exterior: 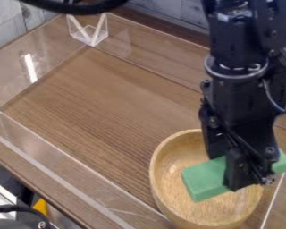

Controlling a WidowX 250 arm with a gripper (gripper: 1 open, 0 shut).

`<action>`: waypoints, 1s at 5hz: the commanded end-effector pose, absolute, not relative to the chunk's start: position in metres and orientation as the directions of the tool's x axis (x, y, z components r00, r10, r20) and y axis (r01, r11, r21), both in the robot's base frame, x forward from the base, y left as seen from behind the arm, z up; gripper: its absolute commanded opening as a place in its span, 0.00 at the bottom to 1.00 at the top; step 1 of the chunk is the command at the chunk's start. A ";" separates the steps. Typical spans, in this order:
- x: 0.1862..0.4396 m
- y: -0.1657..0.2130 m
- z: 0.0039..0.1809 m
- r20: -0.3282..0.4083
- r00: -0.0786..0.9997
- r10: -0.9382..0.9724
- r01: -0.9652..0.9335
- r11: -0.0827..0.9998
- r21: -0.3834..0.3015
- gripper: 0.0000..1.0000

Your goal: Put the green block in the brown bowl

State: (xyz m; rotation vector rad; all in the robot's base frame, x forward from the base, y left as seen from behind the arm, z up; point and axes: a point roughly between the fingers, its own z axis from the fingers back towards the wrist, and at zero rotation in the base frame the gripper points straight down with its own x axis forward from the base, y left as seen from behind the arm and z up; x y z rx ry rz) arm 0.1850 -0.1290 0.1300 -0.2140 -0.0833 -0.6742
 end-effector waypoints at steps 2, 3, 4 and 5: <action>0.189 -0.129 0.142 0.185 0.777 -0.601 0.628 0.760 -0.168 0.00; 0.188 -0.129 0.143 0.180 0.780 -0.600 0.625 0.761 -0.173 0.00; 0.187 -0.128 0.144 0.175 0.782 -0.597 0.622 0.762 -0.179 0.00; 0.186 -0.129 0.145 0.170 0.784 -0.597 0.620 0.763 -0.183 0.00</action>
